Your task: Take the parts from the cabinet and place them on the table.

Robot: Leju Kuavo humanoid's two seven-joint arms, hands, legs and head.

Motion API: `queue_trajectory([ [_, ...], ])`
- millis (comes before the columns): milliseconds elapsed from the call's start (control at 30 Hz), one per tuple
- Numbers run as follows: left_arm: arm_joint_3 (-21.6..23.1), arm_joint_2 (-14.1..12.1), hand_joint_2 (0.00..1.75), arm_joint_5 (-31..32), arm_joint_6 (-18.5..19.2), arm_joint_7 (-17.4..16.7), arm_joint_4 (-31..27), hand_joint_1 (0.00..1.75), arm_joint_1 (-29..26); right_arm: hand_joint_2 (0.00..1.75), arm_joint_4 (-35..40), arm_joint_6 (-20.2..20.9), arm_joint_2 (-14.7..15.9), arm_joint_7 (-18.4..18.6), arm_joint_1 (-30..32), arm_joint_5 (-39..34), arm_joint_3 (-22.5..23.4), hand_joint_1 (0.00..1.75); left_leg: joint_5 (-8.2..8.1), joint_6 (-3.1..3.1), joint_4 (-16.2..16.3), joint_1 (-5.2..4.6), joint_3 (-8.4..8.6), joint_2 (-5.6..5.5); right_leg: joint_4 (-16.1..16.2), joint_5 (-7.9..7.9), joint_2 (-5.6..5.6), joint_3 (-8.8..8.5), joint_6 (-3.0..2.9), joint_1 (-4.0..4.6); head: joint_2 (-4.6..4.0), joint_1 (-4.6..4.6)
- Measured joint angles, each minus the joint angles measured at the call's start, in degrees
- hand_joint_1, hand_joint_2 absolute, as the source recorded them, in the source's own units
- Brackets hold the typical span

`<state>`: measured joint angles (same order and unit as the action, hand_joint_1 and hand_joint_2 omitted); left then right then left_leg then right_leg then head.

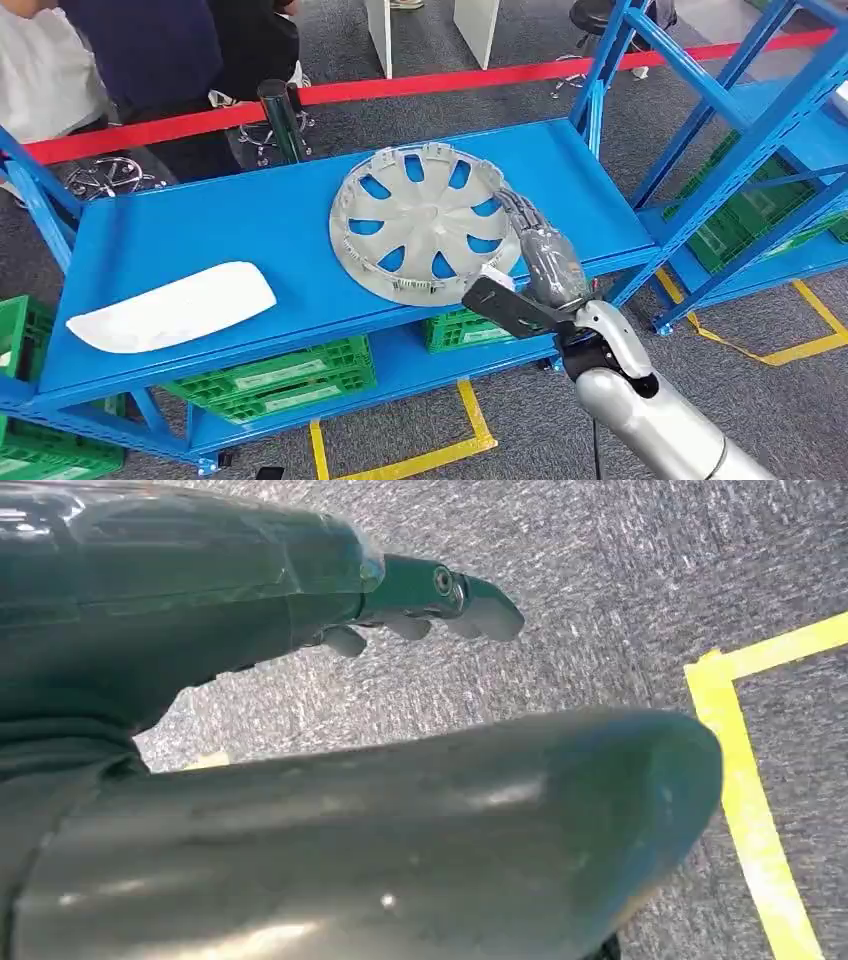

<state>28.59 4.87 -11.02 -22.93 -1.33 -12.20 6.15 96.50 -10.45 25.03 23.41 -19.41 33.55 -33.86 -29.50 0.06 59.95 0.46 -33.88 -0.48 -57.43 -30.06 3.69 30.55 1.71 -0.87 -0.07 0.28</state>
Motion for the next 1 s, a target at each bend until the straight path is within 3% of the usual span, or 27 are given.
queue_trajectory([
  [567,0.5,0.0,0.0,-0.5,-0.3,0.1,0.0,0.0,-0.5,1.75,-5.0,-0.9,1.7,-0.9,0.9,-3.1,-0.7,0.0,0.0,0.0,0.0,0.0,0.02,-0.29,0.0,-0.04,-0.08,0.0,0.06,0.0,0.02,-0.02],
  [1000,2.0,0.8,0.0,0.9,1.0,-0.4,0.0,0.0,-0.5,1.75,-11.6,8.8,5.0,1.2,0.1,-1.0,-2.4,0.0,0.0,0.0,0.0,-0.01,-0.01,-0.4,0.0,-0.04,-0.16,-0.01,0.06,-0.01,0.02,0.04],
])
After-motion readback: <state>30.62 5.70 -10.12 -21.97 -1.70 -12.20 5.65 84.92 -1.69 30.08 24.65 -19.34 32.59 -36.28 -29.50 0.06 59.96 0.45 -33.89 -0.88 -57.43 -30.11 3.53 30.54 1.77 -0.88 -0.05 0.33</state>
